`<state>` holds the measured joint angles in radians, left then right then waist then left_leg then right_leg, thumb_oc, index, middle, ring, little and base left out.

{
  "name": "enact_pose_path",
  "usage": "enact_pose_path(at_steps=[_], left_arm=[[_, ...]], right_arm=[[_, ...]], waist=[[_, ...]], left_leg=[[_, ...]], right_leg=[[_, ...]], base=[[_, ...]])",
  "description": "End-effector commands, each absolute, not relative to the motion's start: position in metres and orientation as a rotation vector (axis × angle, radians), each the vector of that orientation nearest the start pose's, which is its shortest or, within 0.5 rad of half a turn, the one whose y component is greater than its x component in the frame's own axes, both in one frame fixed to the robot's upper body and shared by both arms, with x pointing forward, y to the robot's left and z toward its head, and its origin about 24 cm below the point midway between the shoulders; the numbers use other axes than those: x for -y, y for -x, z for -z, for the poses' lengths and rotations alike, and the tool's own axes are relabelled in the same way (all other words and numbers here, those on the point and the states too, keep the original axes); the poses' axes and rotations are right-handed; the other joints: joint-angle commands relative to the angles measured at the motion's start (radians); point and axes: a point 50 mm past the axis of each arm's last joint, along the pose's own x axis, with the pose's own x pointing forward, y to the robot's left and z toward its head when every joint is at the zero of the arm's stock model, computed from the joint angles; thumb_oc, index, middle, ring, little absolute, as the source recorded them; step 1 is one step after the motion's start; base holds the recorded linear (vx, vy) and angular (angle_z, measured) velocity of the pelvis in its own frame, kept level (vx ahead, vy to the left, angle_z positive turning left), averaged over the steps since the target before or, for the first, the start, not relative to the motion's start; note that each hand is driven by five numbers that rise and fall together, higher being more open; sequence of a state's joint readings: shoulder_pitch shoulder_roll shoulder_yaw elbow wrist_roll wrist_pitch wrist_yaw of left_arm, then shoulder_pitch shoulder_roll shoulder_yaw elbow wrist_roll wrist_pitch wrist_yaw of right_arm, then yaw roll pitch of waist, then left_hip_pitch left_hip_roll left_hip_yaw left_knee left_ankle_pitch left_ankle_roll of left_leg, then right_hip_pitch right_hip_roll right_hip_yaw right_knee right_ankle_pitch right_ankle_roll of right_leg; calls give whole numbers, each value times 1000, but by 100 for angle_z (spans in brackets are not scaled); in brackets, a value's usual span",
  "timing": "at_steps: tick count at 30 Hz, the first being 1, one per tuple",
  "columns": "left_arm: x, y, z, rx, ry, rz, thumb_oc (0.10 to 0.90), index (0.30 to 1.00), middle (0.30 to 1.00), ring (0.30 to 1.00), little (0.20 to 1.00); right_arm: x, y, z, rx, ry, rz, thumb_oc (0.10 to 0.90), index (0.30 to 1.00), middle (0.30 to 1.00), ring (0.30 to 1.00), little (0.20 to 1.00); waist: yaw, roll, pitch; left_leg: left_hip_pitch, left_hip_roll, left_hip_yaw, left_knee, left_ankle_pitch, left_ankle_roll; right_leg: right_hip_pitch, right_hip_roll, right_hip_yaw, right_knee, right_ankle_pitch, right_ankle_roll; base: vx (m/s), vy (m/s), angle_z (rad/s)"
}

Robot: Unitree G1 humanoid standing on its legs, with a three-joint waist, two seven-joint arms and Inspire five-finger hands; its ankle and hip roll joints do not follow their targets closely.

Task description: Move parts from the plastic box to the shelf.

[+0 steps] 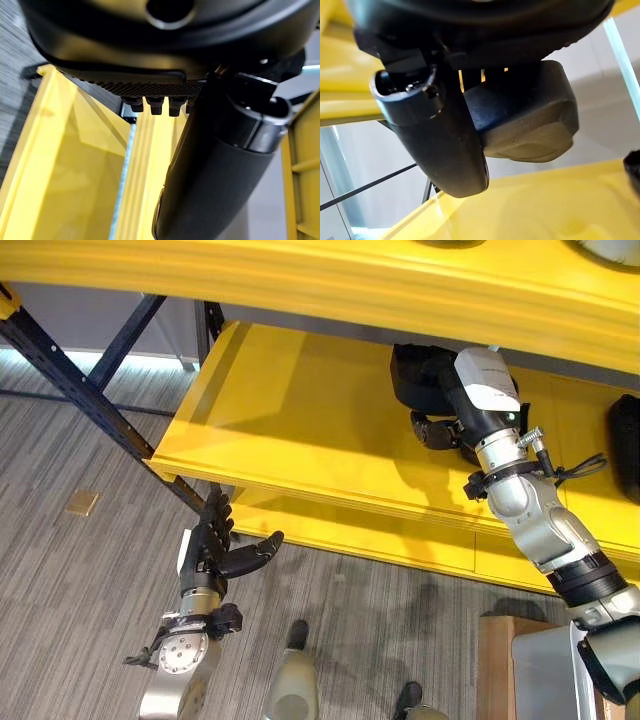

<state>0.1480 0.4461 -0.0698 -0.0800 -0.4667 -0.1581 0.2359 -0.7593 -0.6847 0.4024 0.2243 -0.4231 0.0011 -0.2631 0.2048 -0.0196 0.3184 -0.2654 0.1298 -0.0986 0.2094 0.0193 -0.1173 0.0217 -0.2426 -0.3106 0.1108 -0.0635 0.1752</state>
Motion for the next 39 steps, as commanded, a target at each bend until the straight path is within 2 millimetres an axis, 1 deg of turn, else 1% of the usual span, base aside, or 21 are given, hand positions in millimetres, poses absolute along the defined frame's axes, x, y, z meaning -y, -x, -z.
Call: enact_pose_path(at_steps=[1, 6, 7, 9, 11, 16, 21, 26, 32, 33, 34, 36, 37, 39], left_arm=[[-229, -230, -110, 324, -10, -108, 900, 1000, 1000, 1000, 1000], [-227, -231, -113, 336, -7, -96, 900, 1000, 1000, 1000, 1000], [-227, -232, -114, 340, -7, -88, 900, 1000, 1000, 1000, 1000], [-225, -232, -116, 346, -9, -77, 900, 1000, 1000, 1000, 1000], [-224, -233, -117, 352, -3, -73, 900, 1000, 1000, 1000, 1000], [-223, -235, -119, 359, -5, -77, 900, 1000, 1000, 1000, 1000], [-223, -235, -121, 369, -10, -75, 900, 1000, 1000, 1000, 1000], [-223, -235, -123, 378, -11, -81, 900, 1000, 1000, 1000, 1000], [-222, -235, -126, 391, -17, -75, 900, 1000, 1000, 1000, 1000], [-222, -235, -126, 390, -18, -74, 900, 1000, 1000, 1000, 1000], [-222, -235, -126, 390, -18, -74, 900, 1000, 1000, 1000, 1000], [-222, -235, -127, 396, -19, -73, 900, 1000, 1000, 1000, 1000], [-222, -235, -128, 402, -18, -74, 900, 1000, 1000, 1000, 1000], [-222, -235, -129, 405, -19, -74, 900, 1000, 1000, 1000, 1000]], right_arm=[[142, -348, -305, 952, 994, 230, 400, 300, 300, 300, 300], [142, -354, -309, 931, 933, 255, 400, 300, 300, 300, 300], [141, -358, -310, 915, 910, 265, 400, 300, 300, 300, 300], [140, -358, -316, 928, 884, 282, 400, 300, 300, 300, 300], [139, -357, -319, 938, 848, 288, 400, 300, 300, 300, 300], [139, -354, -325, 964, 827, 316, 400, 300, 300, 300, 300], [144, -359, -323, 934, 818, 337, 400, 300, 300, 300, 300], [151, -368, -307, 846, 804, 343, 400, 300, 300, 300, 300], [149, -372, -303, 817, 821, 327, 400, 300, 300, 300, 300], [148, -373, -302, 810, 826, 321, 400, 300, 300, 300, 300], [148, -373, -302, 811, 826, 321, 400, 300, 300, 300, 300], [149, -374, -301, 800, 836, 320, 400, 300, 300, 300, 300], [153, -377, -297, 776, 848, 327, 400, 300, 300, 300, 300], [154, -379, -297, 767, 859, 330, 400, 300, 300, 300, 300]], waist=[[6, -26, -64], [19, -19, -43], [26, -13, -36], [32, -11, -28], [38, -9, -22], [46, -5, -12], [51, -4, -4], [55, 0, 24], [55, 6, 42], [56, 6, 48], [54, 5, 46], [54, 8, 54], [53, 10, 57], [53, 12, 61]], left_leg=[[-51, 61, 25, 85, -45, 11], [-78, 54, 16, 111, -51, 16], [-87, 49, 12, 120, -55, 20], [-100, 44, 10, 132, -60, 25], [-113, 37, 6, 141, -62, 27], [-139, 19, -3, 158, -67, 33], [-159, 10, -10, 170, -68, 37], [-177, 6, -18, 192, -74, 45], [-187, 8, -16, 206, -80, 48], [-185, 9, -16, 214, -88, 48], [-188, 8, -17, 209, -82, 49], [-191, 8, -17, 219, -89, 48], [-196, 6, -18, 217, -83, 49], [-196, 6, -18, 221, -87, 48]], right_leg=[[15, -54, 94, 83, -40, -15], [-5, -58, 88, 104, -45, -18], [-16, -60, 89, 113, -44, -18], [-26, -61, 91, 116, -43, -19], [-30, -66, 86, 115, -41, -18], [-38, -74, 79, 121, -41, -20], [-50, -77, 77, 131, -44, -22], [-79, -79, 85, 164, -45, -24], [-100, -78, 93, 186, -51, -26], [-100, -77, 96, 194, -57, -27], [-103, -78, 95, 191, -52, -27], [-108, -78, 98, 202, -59, -27], [-114, -79, 97, 201, -56, -28], [-114, -79, 99, 205, -60, -27]], base=[[-14, 3, 13], [-32, 16, 10], [-28, 34, 6], [-27, 32, 5], [-12, 26, 4], [-4, 24, 7], [-17, 22, 10], [-41, 18, 4], [-11, 5, 1], [0, 0, 0], [0, 0, 0], [0, 0, 0], [0, 0, 0], [0, 0, 0]])
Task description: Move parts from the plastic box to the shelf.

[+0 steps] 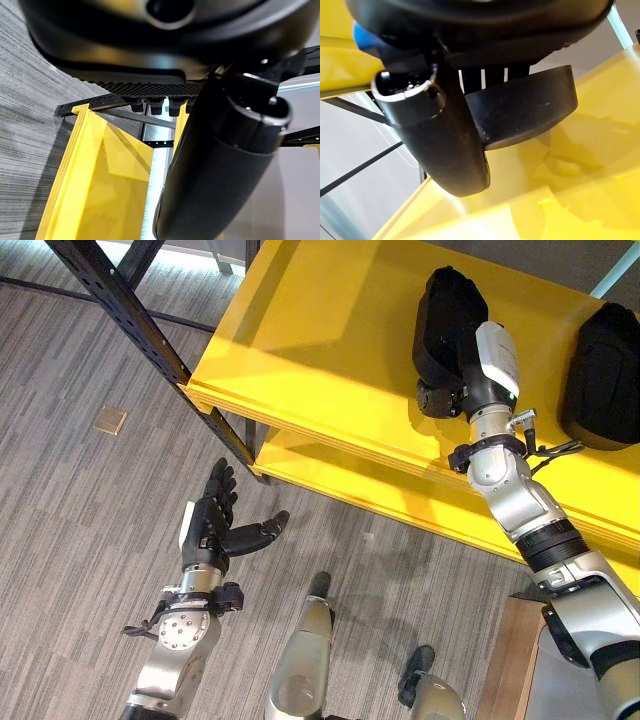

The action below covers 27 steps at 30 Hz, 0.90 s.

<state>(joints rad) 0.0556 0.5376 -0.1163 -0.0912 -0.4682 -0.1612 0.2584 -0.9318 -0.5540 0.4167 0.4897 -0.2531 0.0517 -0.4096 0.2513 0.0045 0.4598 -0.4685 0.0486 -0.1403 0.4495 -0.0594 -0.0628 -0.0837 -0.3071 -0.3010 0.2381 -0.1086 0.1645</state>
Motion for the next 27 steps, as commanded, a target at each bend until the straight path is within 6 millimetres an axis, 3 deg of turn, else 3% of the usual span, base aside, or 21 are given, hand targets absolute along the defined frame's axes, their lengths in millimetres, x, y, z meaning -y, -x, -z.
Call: enact_pose_path(at_steps=[1, 9, 27], left_arm=[[-222, -234, -130, 412, -16, -72, 900, 1000, 1000, 1000, 1000], [-222, -234, -131, 416, -9, -67, 900, 1000, 1000, 1000, 1000], [-219, -236, -133, 428, 6, -67, 900, 1000, 1000, 1000, 1000]], right_arm=[[156, -381, -296, 754, 871, 341, 400, 300, 300, 300, 300], [163, -389, -301, 712, 873, 382, 400, 300, 300, 300, 300], [159, -382, -311, 770, 892, 378, 400, 300, 300, 300, 300]], waist=[[8, -10, -77], [8, -4, -63], [3, 6, -68]], left_leg=[[5, 85, 25, -22, -7, -5], [-11, 83, 24, -16, -6, 0], [-25, 72, 19, -24, 0, -5]], right_leg=[[-14, -14, 89, 78, -14, -16], [-37, -12, 101, 83, -6, -16], [-34, -22, 75, 82, -13, -14]], base=[[0, 0, 0], [0, 0, 0], [5, 0, -1]])
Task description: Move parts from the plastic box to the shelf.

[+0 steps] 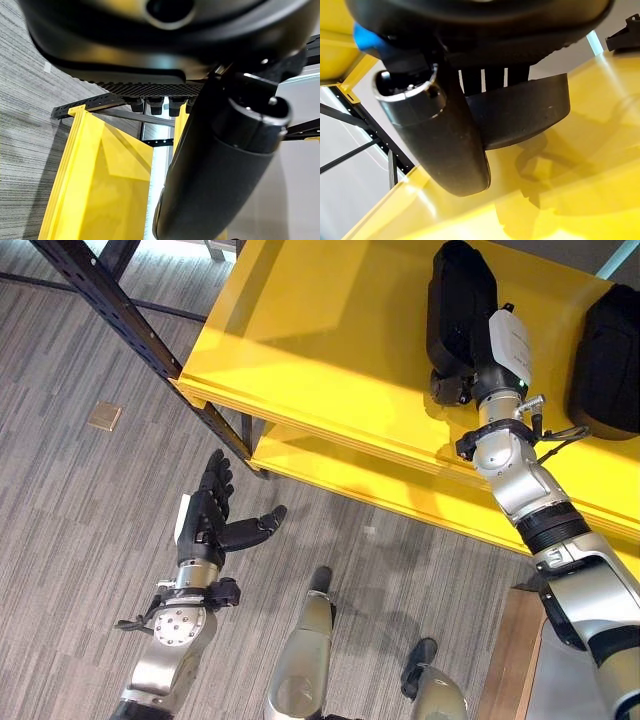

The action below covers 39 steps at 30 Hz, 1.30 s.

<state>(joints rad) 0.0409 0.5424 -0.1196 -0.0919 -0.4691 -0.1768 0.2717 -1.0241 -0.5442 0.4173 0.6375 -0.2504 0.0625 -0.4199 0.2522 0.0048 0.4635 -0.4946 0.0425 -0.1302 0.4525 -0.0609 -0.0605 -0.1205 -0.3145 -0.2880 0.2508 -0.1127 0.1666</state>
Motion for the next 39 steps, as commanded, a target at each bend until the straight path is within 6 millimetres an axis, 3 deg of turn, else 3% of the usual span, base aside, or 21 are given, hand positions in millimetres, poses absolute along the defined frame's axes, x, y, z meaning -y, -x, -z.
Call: enact_pose_path(at_steps=[1, 2, 7, 14, 24, 39], left_arm=[[-219, -236, -134, 433, 8, -68, 900, 1000, 1000, 1000, 1000], [-219, -236, -135, 435, 8, -69, 900, 1000, 1000, 1000, 1000], [-220, -236, -133, 423, 8, -76, 900, 1000, 1000, 1000, 1000], [-222, -236, -131, 407, 6, -100, 900, 1000, 1000, 1000, 1000], [-221, -235, -133, 413, 8, -114, 900, 1000, 1000, 1000, 1000], [-219, -236, -134, 417, -3, -106, 900, 1000, 1000, 1000, 1000]], right_arm=[[154, -382, -310, 775, 864, 356, 400, 300, 300, 300, 300], [150, -381, -310, 779, 840, 332, 900, 1000, 1000, 1000, 1000], [134, -376, -311, 819, 757, 265, 900, 1000, 1000, 1000, 1000], [108, -350, -320, 970, 648, 170, 900, 1000, 1000, 1000, 1000], [89, -328, -329, 1088, 541, 121, 900, 1000, 1000, 1000, 1000], [92, -320, -325, 1129, 586, 140, 900, 1000, 1000, 1000, 1000]], waist=[[3, 4, -73], [2, 4, -73], [3, 3, -70], [-9, 0, -66], [-14, -3, -66], [-30, -15, -65]], left_leg=[[3, 78, 9, -28, 0, -8], [4, 79, 9, -28, 0, -7], [5, 80, 11, -29, 1, -7], [9, 82, 12, -29, -2, -6], [7, 79, 16, -32, 1, -2], [5, 86, 16, -29, 0, 1]], right_leg=[[4, -15, 61, 71, -9, -17], [4, -15, 61, 71, -10, -17], [2, -14, 63, 72, -10, -19], [1, -17, 61, 84, -18, -21], [-8, -16, 67, 82, -11, -19], [-18, -7, 76, 86, -10, -20]], base=[[0, 0, 0], [0, 0, 0], [0, 0, 0], [0, 0, 0], [0, 0, 0], [0, 0, 0]])
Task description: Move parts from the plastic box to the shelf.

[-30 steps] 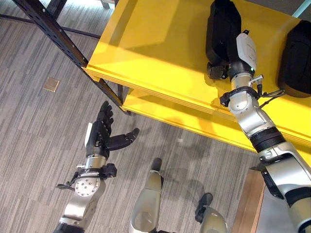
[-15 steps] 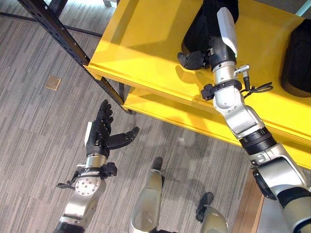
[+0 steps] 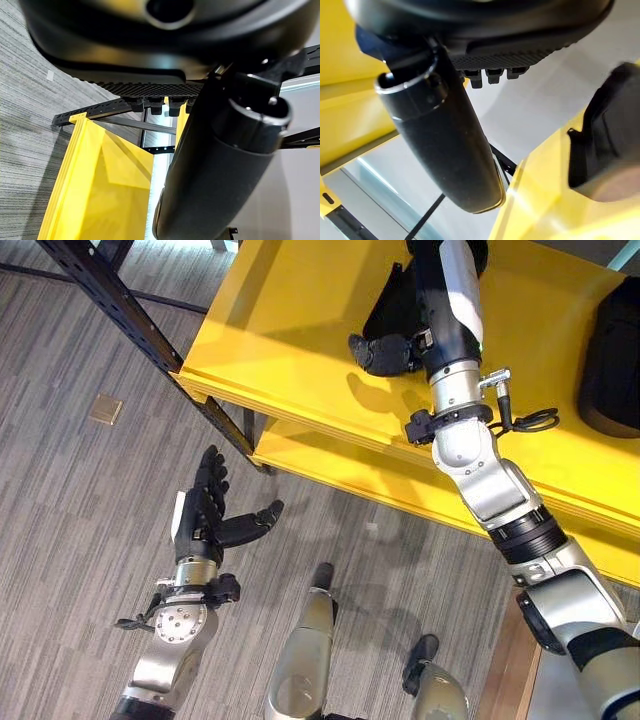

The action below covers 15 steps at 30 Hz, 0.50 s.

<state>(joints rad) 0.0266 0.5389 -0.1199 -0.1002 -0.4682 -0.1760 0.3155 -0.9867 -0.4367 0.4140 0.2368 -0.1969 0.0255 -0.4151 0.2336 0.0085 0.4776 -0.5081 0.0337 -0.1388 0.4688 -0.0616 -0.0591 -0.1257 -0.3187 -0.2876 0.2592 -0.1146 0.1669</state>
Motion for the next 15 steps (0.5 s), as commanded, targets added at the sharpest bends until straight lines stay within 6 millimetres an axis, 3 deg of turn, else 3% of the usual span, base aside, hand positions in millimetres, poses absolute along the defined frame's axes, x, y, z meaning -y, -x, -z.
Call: enact_pose_path(at_steps=[1, 9, 15], left_arm=[[-219, -236, -134, 416, -2, -105, 900, 1000, 1000, 1000, 1000], [-218, -237, -131, 406, -1, -98, 900, 1000, 1000, 1000, 1000], [-219, -236, -130, 406, -13, -100, 900, 1000, 1000, 1000, 1000]], right_arm=[[93, -321, -324, 1122, 584, 142, 900, 1000, 1000, 1000, 1000], [95, -334, -310, 1028, 549, 132, 900, 1000, 1000, 1000, 1000], [103, -355, -286, 872, 571, 125, 900, 1000, 1000, 1000, 1000]], waist=[[-12, -19, -79], [-10, -19, -71], [-3, -16, -66]], left_leg=[[19, 97, 25, -45, 0, -1], [22, 99, 24, -44, -2, -3], [21, 100, 25, -49, 3, -5]], right_leg=[[-13, -2, 76, 78, -9, -21], [-11, 1, 75, 82, -16, -22], [-6, -1, 66, 78, -13, -21]], base=[[0, 0, 0], [0, 0, 0], [0, 0, 0]])
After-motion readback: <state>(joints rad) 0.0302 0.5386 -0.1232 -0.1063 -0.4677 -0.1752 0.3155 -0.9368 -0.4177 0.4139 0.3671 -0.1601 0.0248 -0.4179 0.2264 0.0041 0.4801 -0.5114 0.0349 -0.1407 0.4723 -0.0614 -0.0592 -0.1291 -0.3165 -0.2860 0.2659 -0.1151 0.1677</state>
